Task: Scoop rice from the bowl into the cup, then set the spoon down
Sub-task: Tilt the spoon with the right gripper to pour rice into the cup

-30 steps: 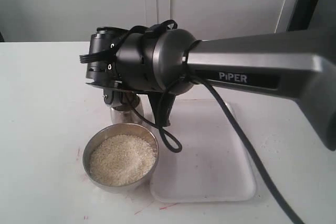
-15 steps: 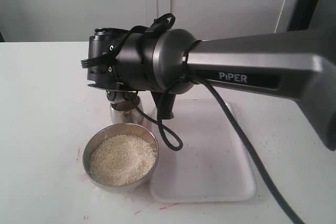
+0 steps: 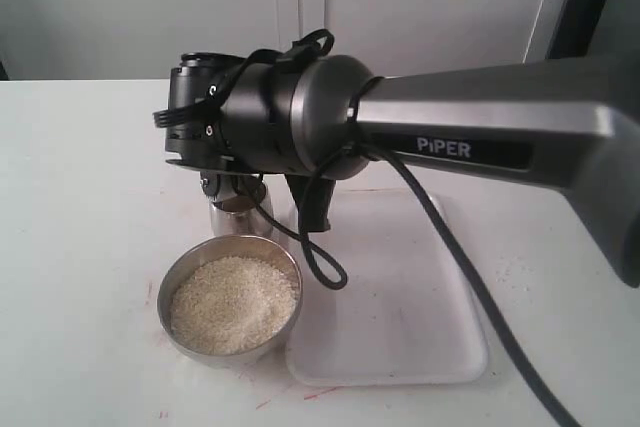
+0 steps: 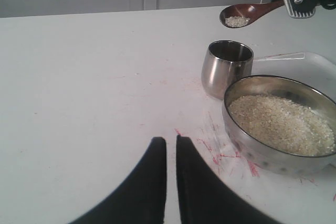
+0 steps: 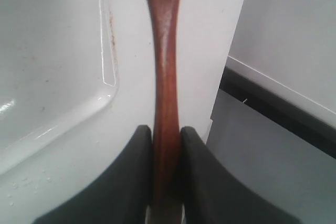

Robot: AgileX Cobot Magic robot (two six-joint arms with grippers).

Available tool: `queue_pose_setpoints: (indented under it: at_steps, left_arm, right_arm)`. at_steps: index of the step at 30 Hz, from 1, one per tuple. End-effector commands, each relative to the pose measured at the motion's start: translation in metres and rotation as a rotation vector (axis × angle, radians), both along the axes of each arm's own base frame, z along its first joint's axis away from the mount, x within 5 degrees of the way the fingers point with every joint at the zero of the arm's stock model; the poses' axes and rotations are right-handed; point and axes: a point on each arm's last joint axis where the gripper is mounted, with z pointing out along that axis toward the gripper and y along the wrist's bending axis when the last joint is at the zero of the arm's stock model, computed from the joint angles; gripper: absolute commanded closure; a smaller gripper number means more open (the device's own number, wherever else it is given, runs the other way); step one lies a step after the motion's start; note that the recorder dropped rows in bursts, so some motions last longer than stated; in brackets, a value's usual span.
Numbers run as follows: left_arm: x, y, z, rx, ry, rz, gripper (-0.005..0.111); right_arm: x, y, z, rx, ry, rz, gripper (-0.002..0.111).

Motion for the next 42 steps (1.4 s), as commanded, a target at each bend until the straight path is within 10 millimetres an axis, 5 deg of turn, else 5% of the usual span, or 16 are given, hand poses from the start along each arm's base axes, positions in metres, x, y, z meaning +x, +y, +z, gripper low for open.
queue_pose_setpoints:
  at_steps: [1, 42]
  left_arm:
    - [0.000, 0.000, 0.002, -0.017, -0.005, -0.001, 0.092]
    - [0.000, 0.000, 0.002, -0.017, -0.005, -0.001, 0.092]
  right_arm:
    - [-0.008, 0.005, 0.010, 0.023, -0.006, 0.017, 0.108]
    - [-0.003, 0.005, 0.034, -0.131, -0.170, 0.115, 0.108]
